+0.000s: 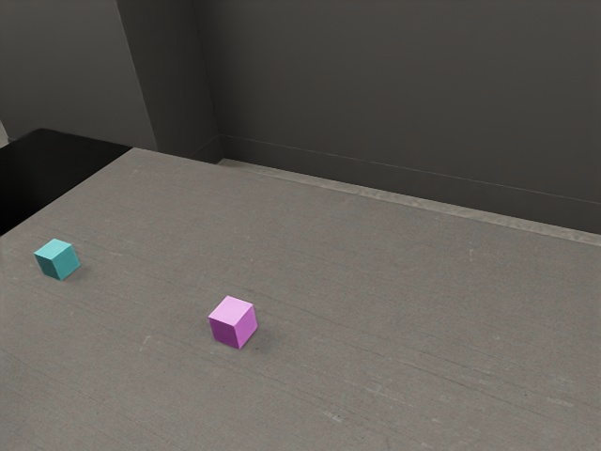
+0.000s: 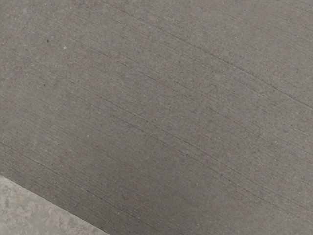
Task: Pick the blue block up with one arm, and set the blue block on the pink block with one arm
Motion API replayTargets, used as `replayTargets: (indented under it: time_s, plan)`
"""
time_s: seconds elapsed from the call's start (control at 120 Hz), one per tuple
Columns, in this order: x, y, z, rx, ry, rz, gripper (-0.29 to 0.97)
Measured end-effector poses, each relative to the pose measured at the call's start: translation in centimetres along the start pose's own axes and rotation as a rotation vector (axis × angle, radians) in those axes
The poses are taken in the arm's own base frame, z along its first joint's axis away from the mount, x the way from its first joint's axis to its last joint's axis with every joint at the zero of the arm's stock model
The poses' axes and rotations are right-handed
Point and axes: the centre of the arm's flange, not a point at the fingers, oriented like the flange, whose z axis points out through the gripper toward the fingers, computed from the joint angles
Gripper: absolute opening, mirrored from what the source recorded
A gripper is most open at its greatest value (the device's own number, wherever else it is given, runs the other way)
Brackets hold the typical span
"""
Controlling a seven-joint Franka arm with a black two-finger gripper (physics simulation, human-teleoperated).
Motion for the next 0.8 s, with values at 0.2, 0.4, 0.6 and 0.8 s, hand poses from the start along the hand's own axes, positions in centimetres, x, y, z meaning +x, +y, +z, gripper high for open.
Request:
replayTargets:
  time_s: [0.2, 0.4, 0.6, 0.8]
  plan:
    - [1.8, -4.3, 0.6, 0.102, 0.030, 0.229, 0.68]
    - [3.2, -4.6, 0.5, 0.191, 0.032, 0.437, 0.68]
    - [4.5, -2.7, 1.2, 0.223, -0.087, 0.484, 0.68]
    - [5.9, -4.2, 5.8, 0.237, -0.176, 0.439, 0.68]
